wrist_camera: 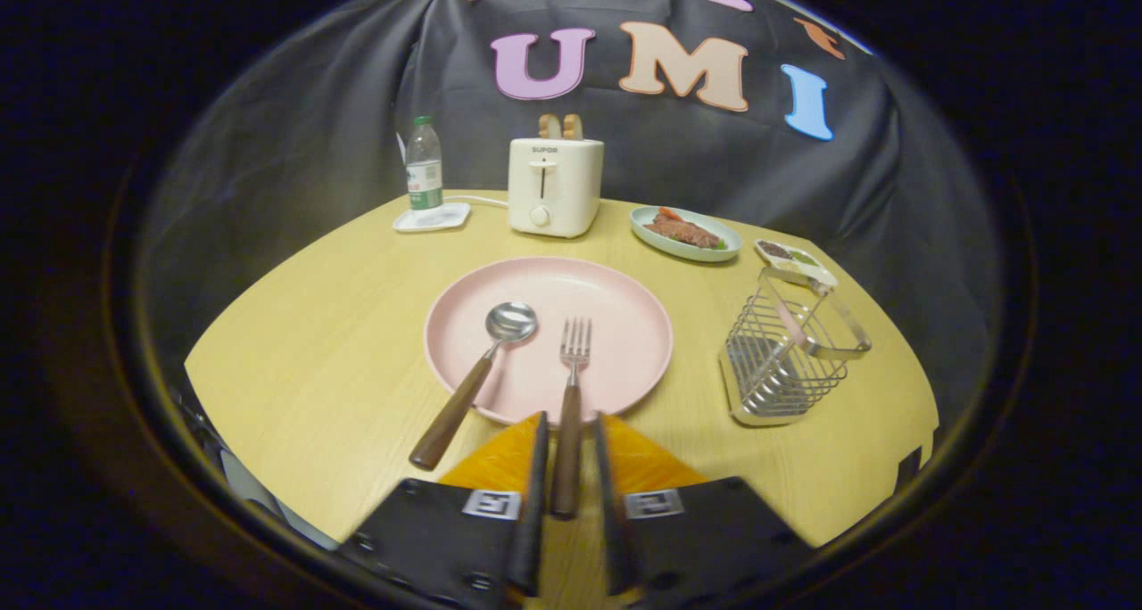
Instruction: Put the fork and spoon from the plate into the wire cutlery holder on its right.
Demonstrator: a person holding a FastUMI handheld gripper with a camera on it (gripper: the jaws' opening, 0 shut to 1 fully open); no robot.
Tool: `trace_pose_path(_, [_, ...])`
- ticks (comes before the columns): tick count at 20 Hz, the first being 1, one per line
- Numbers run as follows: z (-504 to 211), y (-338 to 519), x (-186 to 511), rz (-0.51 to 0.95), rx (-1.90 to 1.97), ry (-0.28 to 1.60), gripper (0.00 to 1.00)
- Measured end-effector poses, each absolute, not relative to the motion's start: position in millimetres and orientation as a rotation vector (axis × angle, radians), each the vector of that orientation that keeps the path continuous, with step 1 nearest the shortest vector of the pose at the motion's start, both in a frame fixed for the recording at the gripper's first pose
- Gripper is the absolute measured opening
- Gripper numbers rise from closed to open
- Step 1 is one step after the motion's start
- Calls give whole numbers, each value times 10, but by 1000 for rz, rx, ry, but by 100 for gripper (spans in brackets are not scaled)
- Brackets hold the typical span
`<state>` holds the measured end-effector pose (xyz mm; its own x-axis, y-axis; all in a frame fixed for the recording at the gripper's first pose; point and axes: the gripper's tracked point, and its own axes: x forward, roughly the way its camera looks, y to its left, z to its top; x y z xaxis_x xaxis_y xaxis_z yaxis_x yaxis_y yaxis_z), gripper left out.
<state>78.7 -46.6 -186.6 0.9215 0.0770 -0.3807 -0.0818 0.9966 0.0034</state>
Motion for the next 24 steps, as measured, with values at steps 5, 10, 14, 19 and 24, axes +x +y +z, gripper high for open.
trace_pose_path(5, [-1826, -489, 792, 65, -19, 393, 13])
trace_pose_path(10, [-1784, -491, 771, 57, -22, 409, 6])
trace_pose_path(14, [-1570, -585, 724, 23, -70, 398, 6])
trace_pose_path(19, [-1202, -641, 688, -4, -121, 369, 6])
trace_pose_path(24, [-886, -767, 642, -43, -131, 371, 6])
